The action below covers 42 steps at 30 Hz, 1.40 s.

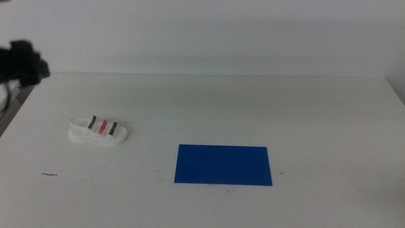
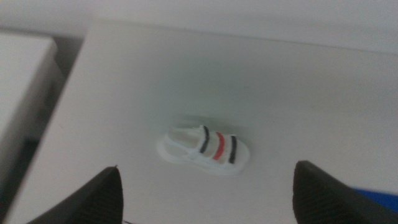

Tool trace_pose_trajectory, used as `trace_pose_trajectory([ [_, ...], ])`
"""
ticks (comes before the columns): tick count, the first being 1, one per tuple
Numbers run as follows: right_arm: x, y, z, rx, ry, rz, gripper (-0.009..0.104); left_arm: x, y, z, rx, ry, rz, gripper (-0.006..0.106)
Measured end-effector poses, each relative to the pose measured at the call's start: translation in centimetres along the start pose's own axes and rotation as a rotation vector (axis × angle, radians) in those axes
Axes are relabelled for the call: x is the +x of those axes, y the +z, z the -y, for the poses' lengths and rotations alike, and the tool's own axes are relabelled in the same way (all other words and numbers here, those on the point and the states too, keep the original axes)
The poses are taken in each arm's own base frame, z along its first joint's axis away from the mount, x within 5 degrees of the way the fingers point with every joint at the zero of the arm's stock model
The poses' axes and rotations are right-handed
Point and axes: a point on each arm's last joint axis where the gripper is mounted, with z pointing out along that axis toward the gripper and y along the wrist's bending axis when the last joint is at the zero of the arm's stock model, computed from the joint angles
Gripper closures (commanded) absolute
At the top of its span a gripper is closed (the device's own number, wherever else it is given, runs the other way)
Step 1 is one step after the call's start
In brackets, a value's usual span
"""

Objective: Use one arm to grab the shoe from the table and place it on the mat.

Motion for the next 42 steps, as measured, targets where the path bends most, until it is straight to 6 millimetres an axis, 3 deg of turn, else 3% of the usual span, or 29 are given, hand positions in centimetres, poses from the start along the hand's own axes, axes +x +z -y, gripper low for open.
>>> trace_pose_trajectory([
  [7,0.0,0.0,0.0,0.000,0.000,0.000,0.016,-3.6,5.7,0.8,-0.087,-0.429,-0.228,0.009],
  [12,0.0,0.0,0.0,0.000,0.000,0.000,0.016,-4.5,9.5,1.3,-0.181,-0.711,-0.339,0.009],
  [24,0.0,0.0,0.0,0.000,0.000,0.000,0.016,-5.9,19.2,1.7,-0.301,-0.760,-0.489,0.009],
  [29,0.0,0.0,0.0,0.000,0.000,0.000,0.016,-5.7,21.3,1.7,-0.323,-0.762,-0.519,0.009],
  [42,0.0,0.0,0.0,0.000,0.000,0.000,0.016,-3.0,24.6,0.8,-0.561,-1.236,-0.586,0.009],
])
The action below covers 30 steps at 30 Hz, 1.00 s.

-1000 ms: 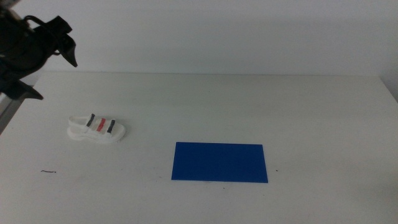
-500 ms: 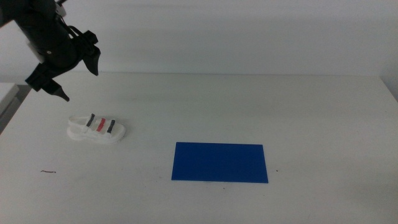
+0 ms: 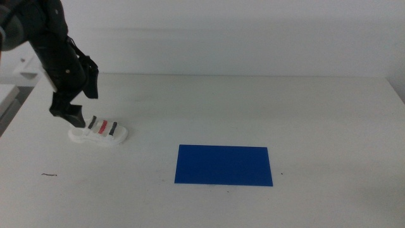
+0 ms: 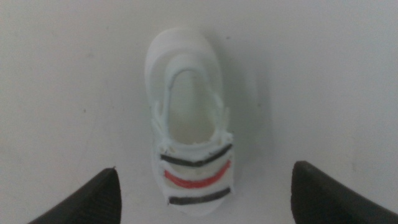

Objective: Use one arm to grab the shoe from the table and place it on the mat.

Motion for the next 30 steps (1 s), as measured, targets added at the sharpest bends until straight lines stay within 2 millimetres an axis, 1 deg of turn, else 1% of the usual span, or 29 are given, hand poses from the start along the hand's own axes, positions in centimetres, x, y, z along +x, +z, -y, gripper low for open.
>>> trace_pose_trajectory([
  [2,0.0,0.0,0.0,0.000,0.000,0.000,0.016,0.1,0.9,0.1,-0.019,-0.034,-0.013,0.009],
  [6,0.0,0.0,0.0,0.000,0.000,0.000,0.016,0.0,3.4,0.3,-0.071,-0.064,-0.023,0.009],
  [8,0.0,0.0,0.0,0.000,0.000,0.000,0.016,-0.1,4.3,0.3,-0.091,-0.077,-0.024,0.011],
  [10,0.0,0.0,0.0,0.000,0.000,0.000,0.016,-0.1,5.0,0.4,-0.097,-0.092,-0.023,0.019],
  [11,0.0,0.0,0.0,0.000,0.000,0.000,0.016,-0.1,5.2,0.5,-0.096,-0.095,-0.023,0.023],
  [12,0.0,0.0,0.0,0.000,0.000,0.000,0.016,-0.2,5.5,0.5,-0.099,-0.103,-0.024,0.031],
  [13,0.0,0.0,0.0,0.000,0.000,0.000,0.016,-0.2,5.7,0.5,-0.101,-0.106,-0.024,0.041],
  [14,0.0,0.0,0.0,0.000,0.000,0.000,0.016,-0.3,6.0,0.5,-0.105,-0.115,-0.030,0.054],
  [16,0.0,0.0,0.0,0.000,0.000,0.000,0.016,-0.4,6.1,0.5,-0.112,-0.125,-0.038,0.084],
  [17,0.0,0.0,0.0,0.000,0.000,0.000,0.016,-0.5,6.1,0.4,-0.118,-0.133,-0.038,0.096],
  [18,0.0,0.0,0.0,0.000,0.000,0.000,0.016,-0.3,6.0,0.4,-0.119,-0.140,-0.038,0.102],
  [20,0.0,0.0,0.0,0.000,0.000,0.000,0.016,0.4,5.2,0.4,-0.107,-0.143,-0.020,0.102],
  [22,0.0,0.0,0.0,0.000,0.000,0.000,0.016,2.4,3.5,0.5,-0.068,-0.138,-0.007,0.102],
  [23,0.0,0.0,0.0,0.000,0.000,0.000,0.016,3.9,2.6,0.6,-0.050,-0.132,-0.006,0.102],
  [25,0.0,0.0,0.0,0.000,0.000,0.000,0.016,7.8,0.9,0.4,-0.010,-0.117,-0.025,0.102],
  [26,0.0,0.0,0.0,0.000,0.000,0.000,0.016,10.0,0.5,0.1,-0.004,-0.110,-0.047,0.102],
  [27,0.0,0.0,0.0,0.000,0.000,0.000,0.016,11.8,0.3,-0.1,-0.006,-0.104,-0.065,0.102],
  [29,0.0,0.0,0.0,0.000,0.000,0.000,0.016,16.2,0.8,-1.0,-0.027,-0.082,-0.100,0.102],
  [30,0.0,0.0,0.0,0.000,0.000,0.000,0.016,17.9,1.2,-1.4,-0.036,-0.074,-0.112,0.102],
])
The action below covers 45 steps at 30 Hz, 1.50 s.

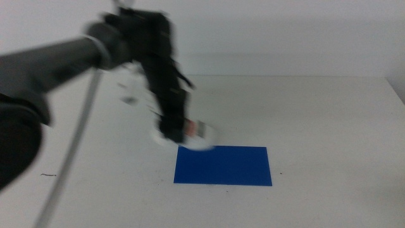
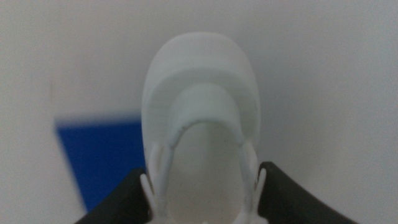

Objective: Use one arm to grab the shoe from the table and place it on the mat.

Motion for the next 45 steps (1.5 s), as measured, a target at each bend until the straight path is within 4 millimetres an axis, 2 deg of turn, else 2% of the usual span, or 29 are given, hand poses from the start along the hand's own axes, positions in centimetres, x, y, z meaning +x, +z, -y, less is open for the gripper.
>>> trace_pose_trajectory([
  [3,0.0,0.0,0.0,0.000,0.000,0.000,0.016,5.1,2.2,-2.0,-0.034,0.023,-0.020,0.102],
  [5,0.0,0.0,0.0,0.000,0.000,0.000,0.016,7.3,3.5,-3.0,-0.059,0.031,-0.026,0.102],
  [8,0.0,0.0,0.0,0.000,0.000,0.000,0.016,9.0,4.3,-3.7,-0.069,0.049,-0.028,0.102],
  [13,0.0,0.0,0.0,0.000,0.000,0.000,0.016,9.4,4.4,-3.8,-0.055,0.164,-0.033,0.102],
  [15,0.0,0.0,0.0,0.000,0.000,0.000,0.016,9.3,4.3,-3.7,-0.052,0.354,-0.024,0.102],
  [16,0.0,0.0,0.0,0.000,0.000,0.000,0.016,9.2,4.2,-3.7,-0.048,0.502,-0.015,0.102],
  [18,0.0,0.0,0.0,0.000,0.000,0.000,0.016,9.1,4.2,-3.6,-0.041,0.821,-0.003,0.102],
  [21,0.0,0.0,0.0,0.000,0.000,0.000,0.016,9.0,4.1,-3.6,-0.059,1.428,-0.012,0.102],
  [23,0.0,0.0,0.0,0.000,0.000,0.000,0.016,8.9,4.1,-3.8,-0.087,1.708,-0.027,0.102],
  [26,0.0,0.0,0.0,0.000,0.000,0.000,0.016,8.8,4.1,-3.9,-0.103,1.975,-0.037,0.102],
  [29,0.0,0.0,0.0,0.000,0.000,0.000,0.016,8.7,4.1,-3.9,-0.111,2.059,-0.031,0.102],
  [45,0.0,0.0,0.0,0.000,0.000,0.000,0.016,8.0,4.1,-3.4,-0.169,2.245,0.056,0.102],
])
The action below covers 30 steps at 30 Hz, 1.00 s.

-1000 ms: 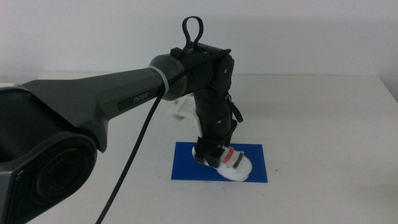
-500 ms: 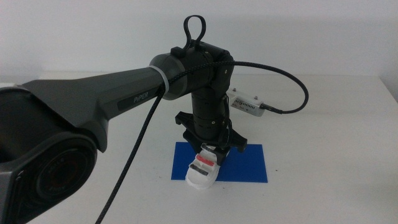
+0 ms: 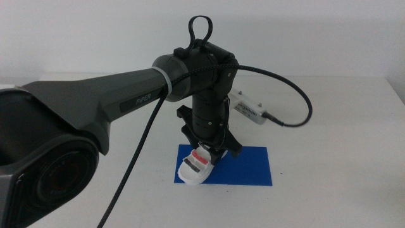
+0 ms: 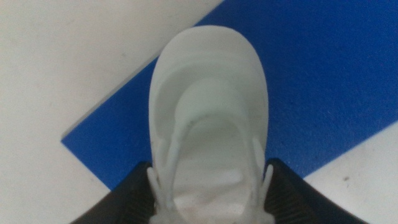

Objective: Use one arm to grab the shoe from the table and place it on the mat.

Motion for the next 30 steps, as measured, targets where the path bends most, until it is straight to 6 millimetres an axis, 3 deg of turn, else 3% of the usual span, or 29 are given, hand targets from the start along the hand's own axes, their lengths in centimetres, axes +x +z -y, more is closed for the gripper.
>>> trace_pose_trajectory([
  [13,0.0,0.0,0.0,0.000,0.000,0.000,0.016,-0.1,-0.1,0.9,0.090,0.738,0.047,0.102],
  [23,0.0,0.0,0.0,0.000,0.000,0.000,0.016,-0.1,-0.1,1.2,0.118,0.913,0.075,0.098],
  [27,0.0,0.0,0.0,0.000,0.000,0.000,0.016,-0.1,-0.1,1.2,0.118,0.923,0.076,0.081],
  [28,0.0,0.0,0.0,0.000,0.000,0.000,0.016,-0.2,-0.1,1.2,0.116,0.923,0.079,0.029],
  [30,0.0,0.0,0.0,0.000,0.000,0.000,0.016,-0.3,-0.1,1.2,0.110,0.922,0.088,0.013],
])
